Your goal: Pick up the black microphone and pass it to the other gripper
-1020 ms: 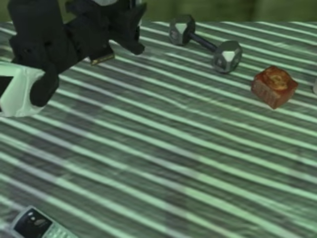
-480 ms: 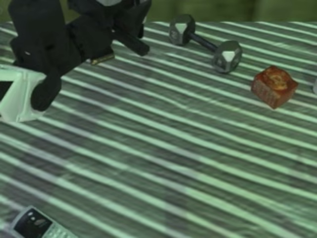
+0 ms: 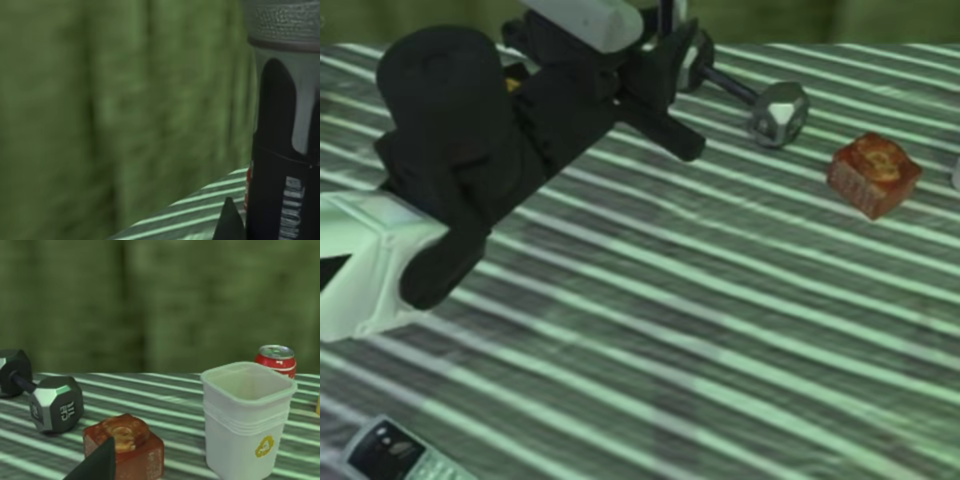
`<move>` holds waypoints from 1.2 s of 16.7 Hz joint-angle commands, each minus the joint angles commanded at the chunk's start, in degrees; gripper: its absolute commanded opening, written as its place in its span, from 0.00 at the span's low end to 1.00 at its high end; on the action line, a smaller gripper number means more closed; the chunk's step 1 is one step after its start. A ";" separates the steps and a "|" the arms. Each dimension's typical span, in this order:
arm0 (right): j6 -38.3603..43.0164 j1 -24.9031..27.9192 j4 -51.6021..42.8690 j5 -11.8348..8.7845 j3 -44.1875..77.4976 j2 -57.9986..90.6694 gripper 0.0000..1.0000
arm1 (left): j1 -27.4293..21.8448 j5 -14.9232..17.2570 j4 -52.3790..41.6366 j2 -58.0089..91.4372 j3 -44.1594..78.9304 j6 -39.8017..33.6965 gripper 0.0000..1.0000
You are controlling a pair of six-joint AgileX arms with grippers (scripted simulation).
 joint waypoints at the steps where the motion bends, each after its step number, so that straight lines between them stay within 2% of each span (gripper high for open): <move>1: 0.00 0.00 0.00 0.00 0.00 0.00 1.00 | -0.58 -0.58 -0.02 -0.55 -0.29 0.00 0.00; 13: -0.02 0.71 0.29 0.12 0.59 0.75 1.00 | -0.65 -0.65 -0.02 -0.61 -0.33 0.00 0.00; 16: -0.13 5.29 2.35 1.19 4.73 6.35 1.00 | -0.65 -0.65 -0.02 -0.61 -0.33 0.00 0.00; 20: -0.22 15.52 7.48 3.84 14.56 21.53 1.00 | -0.65 -0.65 -0.02 -0.61 -0.33 0.00 0.00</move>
